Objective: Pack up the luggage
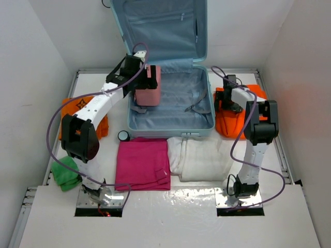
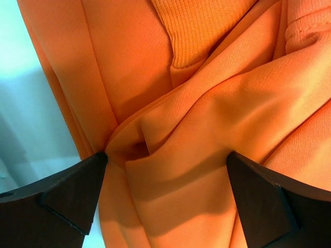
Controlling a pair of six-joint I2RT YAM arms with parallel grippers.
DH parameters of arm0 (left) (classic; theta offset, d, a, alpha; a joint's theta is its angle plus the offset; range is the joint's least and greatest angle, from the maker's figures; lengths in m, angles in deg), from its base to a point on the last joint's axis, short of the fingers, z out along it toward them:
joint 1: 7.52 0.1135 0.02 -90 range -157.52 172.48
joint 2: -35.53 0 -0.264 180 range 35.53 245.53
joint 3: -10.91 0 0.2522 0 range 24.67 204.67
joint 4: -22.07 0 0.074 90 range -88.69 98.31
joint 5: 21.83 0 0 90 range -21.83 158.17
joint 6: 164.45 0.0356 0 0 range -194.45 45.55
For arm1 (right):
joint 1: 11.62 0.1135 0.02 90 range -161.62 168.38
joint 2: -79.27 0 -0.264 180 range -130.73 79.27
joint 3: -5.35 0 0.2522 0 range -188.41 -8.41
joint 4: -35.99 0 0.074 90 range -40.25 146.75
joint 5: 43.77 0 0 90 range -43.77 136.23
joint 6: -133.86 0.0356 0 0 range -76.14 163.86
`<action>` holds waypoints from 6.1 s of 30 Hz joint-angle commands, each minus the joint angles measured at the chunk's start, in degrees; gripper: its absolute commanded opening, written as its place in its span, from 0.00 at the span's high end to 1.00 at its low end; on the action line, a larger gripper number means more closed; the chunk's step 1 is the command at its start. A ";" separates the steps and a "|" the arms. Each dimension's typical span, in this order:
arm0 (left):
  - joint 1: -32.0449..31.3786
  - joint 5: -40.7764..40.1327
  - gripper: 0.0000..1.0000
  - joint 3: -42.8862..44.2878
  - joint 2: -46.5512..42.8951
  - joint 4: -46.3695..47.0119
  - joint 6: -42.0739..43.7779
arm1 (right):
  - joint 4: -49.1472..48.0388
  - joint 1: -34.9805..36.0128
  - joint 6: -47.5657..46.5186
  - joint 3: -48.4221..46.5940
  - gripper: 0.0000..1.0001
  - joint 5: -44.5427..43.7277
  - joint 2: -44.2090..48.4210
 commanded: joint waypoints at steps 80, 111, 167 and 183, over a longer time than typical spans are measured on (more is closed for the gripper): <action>7.58 9.32 0.07 3.29 4.36 -0.14 -3.28 | 18.66 -8.03 -9.50 -11.43 1.00 14.76 -8.35; 15.23 11.09 0.07 -4.80 -0.47 0.39 -1.70 | 20.16 11.27 9.58 -43.32 1.00 45.06 -3.05; 32.02 13.81 0.01 -14.29 -15.23 3.81 0.84 | 3.99 11.74 2.36 -32.88 0.04 44.59 -10.63; 39.66 20.14 0.01 -24.32 -26.93 6.19 11.66 | 12.35 24.19 -46.41 29.14 0.06 34.36 54.22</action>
